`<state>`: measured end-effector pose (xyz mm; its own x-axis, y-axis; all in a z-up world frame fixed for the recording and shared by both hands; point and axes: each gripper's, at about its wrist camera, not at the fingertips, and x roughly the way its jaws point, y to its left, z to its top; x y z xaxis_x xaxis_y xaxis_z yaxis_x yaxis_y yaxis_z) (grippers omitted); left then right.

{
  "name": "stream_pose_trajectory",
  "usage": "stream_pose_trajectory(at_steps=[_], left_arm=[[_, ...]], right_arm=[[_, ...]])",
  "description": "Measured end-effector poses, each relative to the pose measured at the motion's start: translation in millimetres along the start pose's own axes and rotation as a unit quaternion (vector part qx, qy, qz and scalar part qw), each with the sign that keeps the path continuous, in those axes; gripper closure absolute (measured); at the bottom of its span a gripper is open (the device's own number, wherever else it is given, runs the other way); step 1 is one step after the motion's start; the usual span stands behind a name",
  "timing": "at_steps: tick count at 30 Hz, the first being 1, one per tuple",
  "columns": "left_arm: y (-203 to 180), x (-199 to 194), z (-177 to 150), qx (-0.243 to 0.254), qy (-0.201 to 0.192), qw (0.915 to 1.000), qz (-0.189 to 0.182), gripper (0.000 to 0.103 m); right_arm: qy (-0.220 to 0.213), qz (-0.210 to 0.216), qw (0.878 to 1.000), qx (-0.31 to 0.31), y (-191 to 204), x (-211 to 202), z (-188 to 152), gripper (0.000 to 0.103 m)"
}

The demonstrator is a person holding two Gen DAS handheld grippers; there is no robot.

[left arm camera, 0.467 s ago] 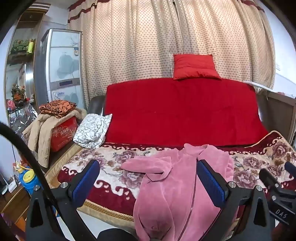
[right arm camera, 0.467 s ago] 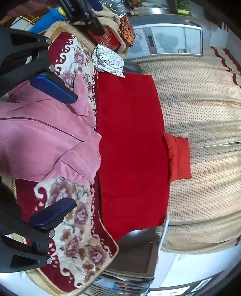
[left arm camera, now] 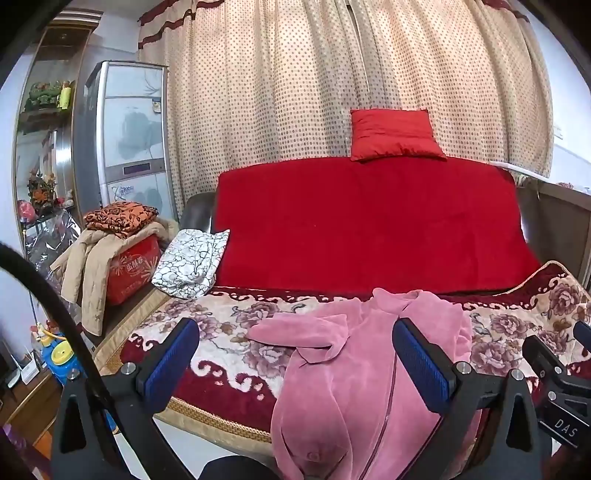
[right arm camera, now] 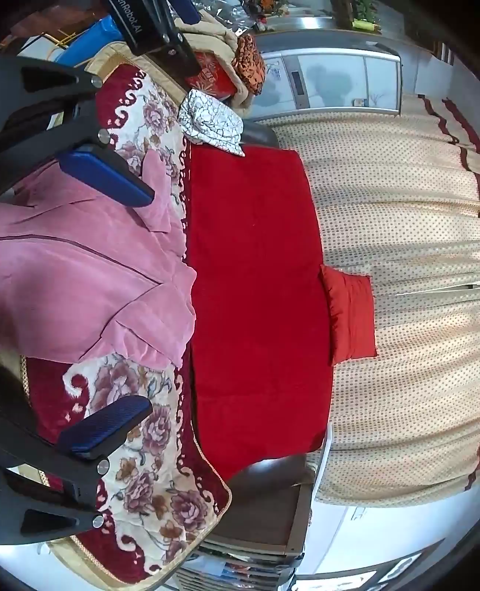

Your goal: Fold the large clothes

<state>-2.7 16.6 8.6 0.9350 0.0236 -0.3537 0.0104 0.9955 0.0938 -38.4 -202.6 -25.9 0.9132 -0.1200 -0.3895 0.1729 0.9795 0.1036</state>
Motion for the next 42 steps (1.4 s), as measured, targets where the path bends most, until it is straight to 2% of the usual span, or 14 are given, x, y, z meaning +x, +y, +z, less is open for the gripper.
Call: stream_pose_trajectory(at_steps=[23, 42], left_arm=[[-21, 12, -5, 0.005, 0.008, 0.9999, 0.004, 0.0], [-26, 18, -11, 0.015, 0.027, 0.9995, -0.009, 0.0]], right_arm=[[0.011, 0.003, 1.0, -0.011, 1, 8, -1, 0.0], [0.0, -0.022, 0.999, -0.031, 4, 5, -2, 0.0]])
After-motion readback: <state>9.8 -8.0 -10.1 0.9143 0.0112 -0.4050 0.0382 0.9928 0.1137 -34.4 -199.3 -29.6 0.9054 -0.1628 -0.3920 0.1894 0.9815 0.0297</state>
